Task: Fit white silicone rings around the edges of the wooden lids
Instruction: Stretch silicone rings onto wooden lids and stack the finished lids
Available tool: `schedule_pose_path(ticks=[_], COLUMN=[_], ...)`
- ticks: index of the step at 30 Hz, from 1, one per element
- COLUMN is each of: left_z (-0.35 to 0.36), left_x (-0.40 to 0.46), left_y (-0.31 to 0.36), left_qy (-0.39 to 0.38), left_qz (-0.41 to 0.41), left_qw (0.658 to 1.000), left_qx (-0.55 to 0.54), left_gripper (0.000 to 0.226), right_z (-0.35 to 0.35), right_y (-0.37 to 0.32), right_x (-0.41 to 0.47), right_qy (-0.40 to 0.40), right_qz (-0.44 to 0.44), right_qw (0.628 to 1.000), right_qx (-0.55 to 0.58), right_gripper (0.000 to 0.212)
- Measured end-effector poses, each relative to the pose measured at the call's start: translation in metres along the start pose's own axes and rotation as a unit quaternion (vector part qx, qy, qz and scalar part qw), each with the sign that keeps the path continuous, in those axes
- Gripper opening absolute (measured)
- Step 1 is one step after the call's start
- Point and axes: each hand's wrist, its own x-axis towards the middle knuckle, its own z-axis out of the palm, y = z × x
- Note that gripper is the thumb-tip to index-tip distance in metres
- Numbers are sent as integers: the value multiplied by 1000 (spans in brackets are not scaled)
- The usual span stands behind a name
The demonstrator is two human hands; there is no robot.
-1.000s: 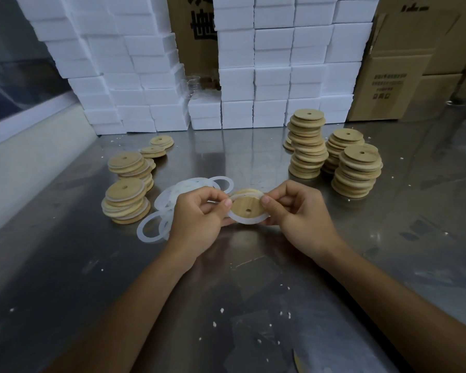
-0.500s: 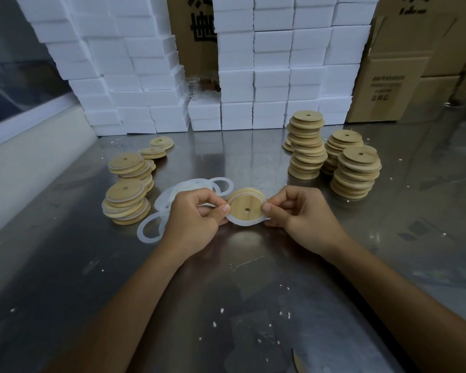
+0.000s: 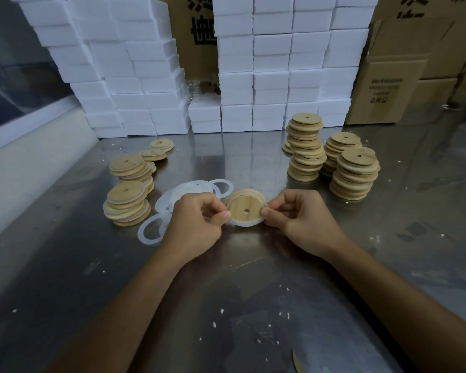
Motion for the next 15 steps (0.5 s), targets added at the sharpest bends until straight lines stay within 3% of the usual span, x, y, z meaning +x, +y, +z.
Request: schedule_pose_path(ticks=[7, 15], left_z=[-1, 2], left_x=[0, -3], left_y=[1, 5], left_qy=[-5, 8], left_qz=[7, 68], left_qw=[1000, 998], left_qx=[8, -12], left_gripper=[10, 22], right_z=[0, 5], right_y=[2, 0], right_x=[-1, -4], right_qy=[0, 65], right_qz=[-5, -157], right_qw=[1000, 981], right_qx=[9, -99], right_gripper=[8, 6])
